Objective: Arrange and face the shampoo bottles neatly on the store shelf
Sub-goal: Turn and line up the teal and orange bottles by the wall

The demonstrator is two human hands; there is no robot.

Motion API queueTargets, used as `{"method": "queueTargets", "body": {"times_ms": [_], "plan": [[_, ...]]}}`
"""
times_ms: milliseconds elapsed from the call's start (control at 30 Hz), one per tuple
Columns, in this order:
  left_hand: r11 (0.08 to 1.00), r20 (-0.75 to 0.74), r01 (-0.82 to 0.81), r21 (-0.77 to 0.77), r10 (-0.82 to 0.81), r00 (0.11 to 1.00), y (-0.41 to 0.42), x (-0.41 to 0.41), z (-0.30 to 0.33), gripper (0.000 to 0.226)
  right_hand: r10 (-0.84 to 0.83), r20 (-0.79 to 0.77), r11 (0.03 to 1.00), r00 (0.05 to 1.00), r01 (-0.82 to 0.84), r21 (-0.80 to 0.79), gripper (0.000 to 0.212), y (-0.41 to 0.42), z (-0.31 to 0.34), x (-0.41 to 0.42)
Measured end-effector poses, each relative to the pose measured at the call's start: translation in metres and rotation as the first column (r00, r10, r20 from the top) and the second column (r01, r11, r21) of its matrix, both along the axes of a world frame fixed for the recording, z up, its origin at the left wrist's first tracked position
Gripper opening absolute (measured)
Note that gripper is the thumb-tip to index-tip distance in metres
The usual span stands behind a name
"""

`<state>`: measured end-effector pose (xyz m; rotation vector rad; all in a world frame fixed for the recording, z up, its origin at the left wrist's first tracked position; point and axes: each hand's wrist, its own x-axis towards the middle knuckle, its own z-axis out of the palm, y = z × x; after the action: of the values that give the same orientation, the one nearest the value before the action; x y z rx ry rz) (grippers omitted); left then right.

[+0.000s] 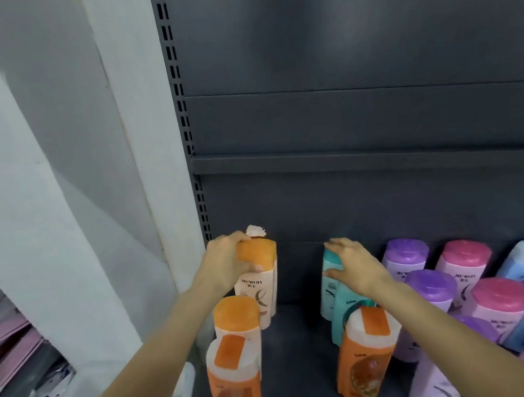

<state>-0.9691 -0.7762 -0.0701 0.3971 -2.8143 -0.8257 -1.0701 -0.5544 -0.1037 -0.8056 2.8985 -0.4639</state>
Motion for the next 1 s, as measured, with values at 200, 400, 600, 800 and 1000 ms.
{"method": "queueTargets", "body": {"times_ms": [200,400,600,800,1000], "plan": [[1.000,0.119,-0.017,-0.001,0.017,0.993,-0.004,-0.012,-0.022,0.063,0.024,-0.056,1.000,0.998,-0.024,0.009,0.057,0.005,-0.006,-0.005],[1.000,0.181,-0.002,0.016,-0.001,0.984,-0.009,-0.018,-0.033,0.058,0.033,-0.081,0.999,0.996,-0.033,-0.004,0.059,0.008,-0.008,-0.002],[1.000,0.188,0.011,-0.020,-0.007,0.982,-0.012,-0.022,-0.033,0.058,0.037,-0.085,0.999,0.996,-0.036,0.006,0.060,0.008,-0.008,-0.001],[0.998,0.159,0.010,-0.056,-0.001,0.987,-0.012,-0.021,-0.036,0.056,0.031,-0.080,0.999,0.996,-0.029,0.022,0.061,0.007,-0.007,0.000],[0.998,0.104,0.006,-0.064,0.000,0.995,-0.013,-0.010,-0.035,0.055,0.023,-0.052,0.999,0.998,-0.022,0.030,0.060,0.003,-0.001,0.005]]}}
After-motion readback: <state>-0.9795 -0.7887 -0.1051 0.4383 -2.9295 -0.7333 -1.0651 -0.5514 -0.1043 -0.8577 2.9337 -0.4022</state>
